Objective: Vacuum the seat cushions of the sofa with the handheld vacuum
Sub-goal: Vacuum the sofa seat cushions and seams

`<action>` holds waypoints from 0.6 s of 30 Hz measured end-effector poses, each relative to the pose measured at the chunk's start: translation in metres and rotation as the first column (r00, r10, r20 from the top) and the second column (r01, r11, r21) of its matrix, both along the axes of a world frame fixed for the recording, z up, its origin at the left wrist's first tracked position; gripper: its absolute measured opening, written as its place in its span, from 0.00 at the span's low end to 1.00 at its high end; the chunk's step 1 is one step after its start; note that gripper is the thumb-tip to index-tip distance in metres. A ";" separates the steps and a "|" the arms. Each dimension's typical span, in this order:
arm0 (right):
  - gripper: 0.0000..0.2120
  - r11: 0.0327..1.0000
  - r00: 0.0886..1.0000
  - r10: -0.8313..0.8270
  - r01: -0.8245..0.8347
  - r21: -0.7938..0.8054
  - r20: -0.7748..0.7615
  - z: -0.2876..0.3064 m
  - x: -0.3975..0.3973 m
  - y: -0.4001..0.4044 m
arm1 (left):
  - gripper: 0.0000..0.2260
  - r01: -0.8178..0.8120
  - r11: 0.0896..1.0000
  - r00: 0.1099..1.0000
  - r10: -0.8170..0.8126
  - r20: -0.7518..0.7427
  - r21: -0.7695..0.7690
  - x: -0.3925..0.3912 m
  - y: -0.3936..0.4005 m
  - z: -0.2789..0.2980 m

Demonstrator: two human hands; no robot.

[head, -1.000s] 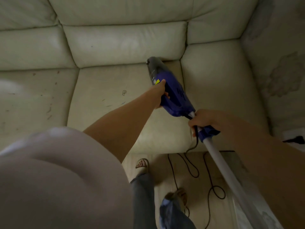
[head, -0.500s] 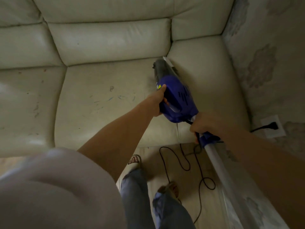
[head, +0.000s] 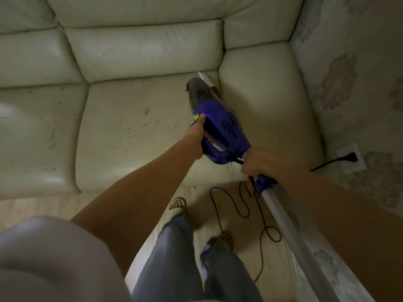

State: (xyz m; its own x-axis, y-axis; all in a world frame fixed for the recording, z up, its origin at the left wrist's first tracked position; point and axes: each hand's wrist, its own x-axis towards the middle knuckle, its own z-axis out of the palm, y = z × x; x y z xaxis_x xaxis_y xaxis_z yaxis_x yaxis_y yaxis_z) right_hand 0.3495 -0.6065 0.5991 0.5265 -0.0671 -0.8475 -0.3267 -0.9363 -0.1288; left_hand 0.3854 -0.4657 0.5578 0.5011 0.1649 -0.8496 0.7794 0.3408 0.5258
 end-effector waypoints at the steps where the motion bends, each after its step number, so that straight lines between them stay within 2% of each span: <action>1: 0.11 1.000 1.000 0.008 -0.008 -0.005 -0.017 0.001 0.003 0.000 | 0.18 -0.008 1.000 1.000 0.008 -0.008 0.003 0.001 -0.001 0.003; 3: 0.12 1.000 0.999 -0.007 0.007 -0.001 -0.037 0.008 0.010 -0.004 | 0.19 -0.037 0.999 0.999 0.037 -0.027 -0.021 0.006 -0.005 0.004; 6: 0.14 1.000 0.994 -0.027 0.025 0.016 0.109 0.013 0.033 -0.011 | 0.19 -0.114 0.988 0.992 0.107 -0.072 -0.108 0.016 -0.014 0.002; 9: 0.15 0.988 0.995 -0.093 0.089 -0.129 -0.025 0.004 0.066 -0.019 | 0.20 -0.141 0.978 0.988 0.128 -0.092 -0.156 0.037 -0.025 -0.003; 11: 0.15 0.983 0.991 -0.101 0.086 -0.160 -0.089 -0.004 0.082 -0.018 | 0.20 -0.110 0.982 0.992 0.097 -0.084 -0.157 0.049 -0.024 -0.004; 16: 0.10 0.997 0.990 -0.067 0.062 -0.044 -0.125 -0.034 0.125 0.016 | 0.23 0.007 1.000 0.996 -0.007 -0.088 0.001 0.109 0.013 -0.027; 18: 0.13 0.997 0.992 -0.067 0.072 0.042 -0.110 -0.048 0.143 0.043 | 0.23 0.066 0.996 0.993 -0.060 -0.106 0.060 0.138 0.042 -0.038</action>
State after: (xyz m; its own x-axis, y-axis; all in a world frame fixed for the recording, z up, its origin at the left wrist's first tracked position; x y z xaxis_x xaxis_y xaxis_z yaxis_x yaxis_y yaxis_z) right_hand 0.4929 -0.5634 0.5507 0.4272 -0.0598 -0.9022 -0.4049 -0.9048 -0.1318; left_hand 0.5236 -0.4240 0.5196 0.4215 0.1909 -0.8865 0.8499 0.2579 0.4596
